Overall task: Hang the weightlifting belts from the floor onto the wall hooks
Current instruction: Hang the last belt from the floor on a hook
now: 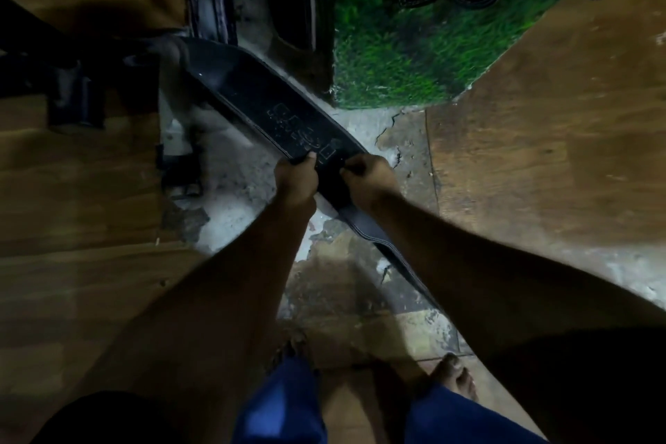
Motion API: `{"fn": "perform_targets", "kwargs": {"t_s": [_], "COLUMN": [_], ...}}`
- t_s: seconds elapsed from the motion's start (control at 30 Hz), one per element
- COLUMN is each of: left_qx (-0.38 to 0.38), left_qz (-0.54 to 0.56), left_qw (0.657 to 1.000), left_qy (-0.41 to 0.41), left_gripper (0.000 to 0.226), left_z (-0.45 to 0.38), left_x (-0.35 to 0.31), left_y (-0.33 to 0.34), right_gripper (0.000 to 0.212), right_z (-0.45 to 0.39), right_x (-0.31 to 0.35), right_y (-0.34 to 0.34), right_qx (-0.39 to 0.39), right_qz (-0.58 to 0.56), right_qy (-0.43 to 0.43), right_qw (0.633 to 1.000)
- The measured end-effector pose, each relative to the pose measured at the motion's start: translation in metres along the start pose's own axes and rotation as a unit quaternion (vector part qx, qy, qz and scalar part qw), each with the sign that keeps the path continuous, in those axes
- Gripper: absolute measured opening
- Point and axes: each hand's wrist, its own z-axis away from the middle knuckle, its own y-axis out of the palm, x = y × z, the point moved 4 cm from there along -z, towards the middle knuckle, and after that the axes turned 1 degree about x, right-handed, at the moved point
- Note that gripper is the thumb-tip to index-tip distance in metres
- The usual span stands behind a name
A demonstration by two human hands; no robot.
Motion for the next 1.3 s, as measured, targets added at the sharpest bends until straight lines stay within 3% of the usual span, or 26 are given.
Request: {"fn": "perform_targets", "kwargs": {"t_s": [0.17,0.27,0.37,0.53,0.6,0.73,0.83,0.9,1.0,1.13,1.23,1.3], "left_qx": [0.064,0.102,0.128,0.188,0.2,0.198,0.207,0.166,0.171,0.179,0.136,0.111], "left_qz": [0.005,0.034,0.061,0.079,0.083,0.083,0.079,0.069,0.116,0.17,0.175,0.177], "left_qw": [0.998,0.993,0.988,0.977,0.974,0.974,0.973,0.982,0.978,0.969,0.974,0.973], "left_qy": [-0.029,-0.056,-0.064,-0.067,-0.068,-0.071,-0.063,-0.05,-0.037,-0.014,0.044,0.099], "left_gripper": [0.018,0.021,0.029,0.019,0.013,0.016,0.029,0.036,0.058,0.044,0.025,0.021], "left_z": [0.084,0.143,0.195,0.296,0.332,0.4,0.449,0.48,0.528,0.586,0.624,0.648], "left_x": [-0.041,-0.07,-0.093,-0.128,-0.138,-0.162,-0.181,-0.202,-0.244,-0.301,-0.323,-0.335], "left_y": [-0.028,-0.052,-0.07,-0.119,-0.136,-0.167,-0.188,-0.206,-0.224,-0.256,-0.273,-0.28], "right_gripper": [0.053,0.063,0.063,0.049,0.051,0.084,0.068,0.053,0.058,0.068,0.063,0.063], "right_z": [0.073,0.121,0.159,0.227,0.255,0.321,0.366,0.4,0.453,0.518,0.553,0.571], "right_x": [0.04,0.077,0.104,0.134,0.148,0.182,0.21,0.231,0.257,0.269,0.27,0.279], "right_y": [-0.054,-0.095,-0.132,-0.189,-0.205,-0.238,-0.272,-0.295,-0.329,-0.366,-0.386,-0.399], "right_qx": [-0.066,-0.088,-0.087,-0.075,-0.029,0.056,0.024,0.006,-0.027,-0.051,-0.02,0.023], "right_qz": [0.059,0.084,0.093,-0.02,-0.029,-0.032,-0.009,-0.01,-0.011,-0.078,-0.149,-0.121], "right_qy": [0.005,-0.017,0.006,0.037,0.052,0.094,0.03,-0.024,-0.085,-0.153,-0.161,-0.131], "right_qw": [0.996,0.992,0.992,0.996,0.998,0.994,0.999,1.0,0.996,0.984,0.975,0.984]}}
